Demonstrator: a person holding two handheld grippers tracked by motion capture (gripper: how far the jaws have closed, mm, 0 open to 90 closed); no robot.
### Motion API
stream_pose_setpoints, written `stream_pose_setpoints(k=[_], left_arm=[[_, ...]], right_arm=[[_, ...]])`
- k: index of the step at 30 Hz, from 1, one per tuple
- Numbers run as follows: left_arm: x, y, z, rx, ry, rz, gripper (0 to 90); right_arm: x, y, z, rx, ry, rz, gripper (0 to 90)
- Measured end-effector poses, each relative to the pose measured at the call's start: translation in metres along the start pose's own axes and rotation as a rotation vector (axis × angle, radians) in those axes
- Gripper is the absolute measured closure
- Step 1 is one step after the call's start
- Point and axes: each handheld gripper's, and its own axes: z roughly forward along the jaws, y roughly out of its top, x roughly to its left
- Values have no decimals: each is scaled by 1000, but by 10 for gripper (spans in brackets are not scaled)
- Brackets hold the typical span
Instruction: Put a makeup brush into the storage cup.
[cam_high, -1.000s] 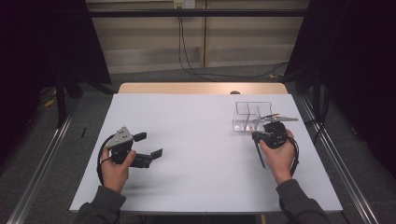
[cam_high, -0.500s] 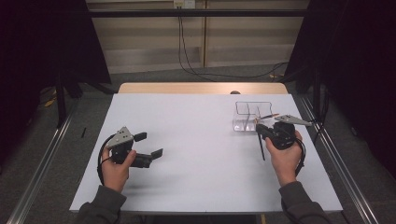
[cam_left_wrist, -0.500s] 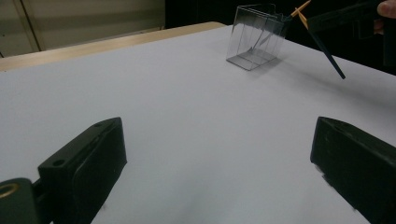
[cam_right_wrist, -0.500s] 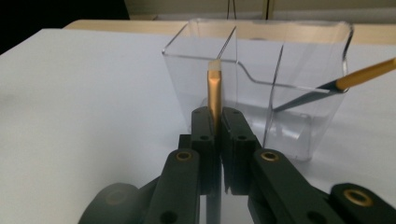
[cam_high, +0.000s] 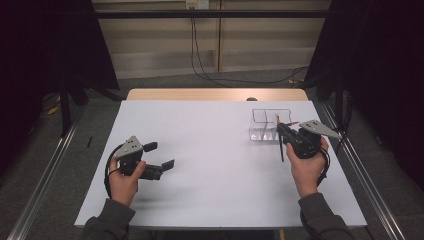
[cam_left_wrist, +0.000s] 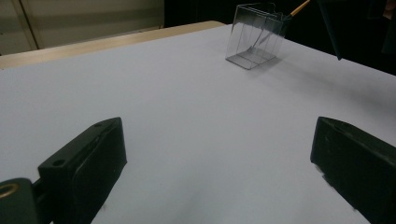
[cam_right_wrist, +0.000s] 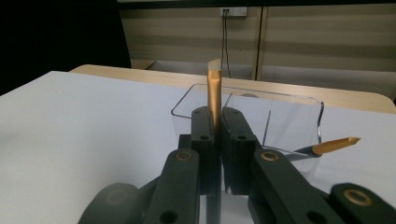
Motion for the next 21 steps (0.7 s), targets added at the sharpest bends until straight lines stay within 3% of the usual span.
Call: stream_pose_setpoints(k=[6, 8, 11, 16, 17, 21], left_arm=[[0, 0, 0, -5, 1, -9, 32], [-1, 0, 0, 4, 22, -9, 31], [0, 0, 0, -4, 1, -6, 31], [-1, 0, 0, 7, 20, -10, 32], [0, -1, 0, 0, 0, -7, 32], [0, -1, 1, -3, -1, -9, 32]], right_arm=[[0, 6, -2, -36, -1, -4, 855], [0, 8, -3, -53, -5, -11, 856], [-2, 9, -4, -73, -8, -9, 856], [-7, 9, -4, -120, -6, 17, 855], [-8, 9, -4, -123, -12, 21, 856], [-8, 10, -3, -147, -7, 29, 856]])
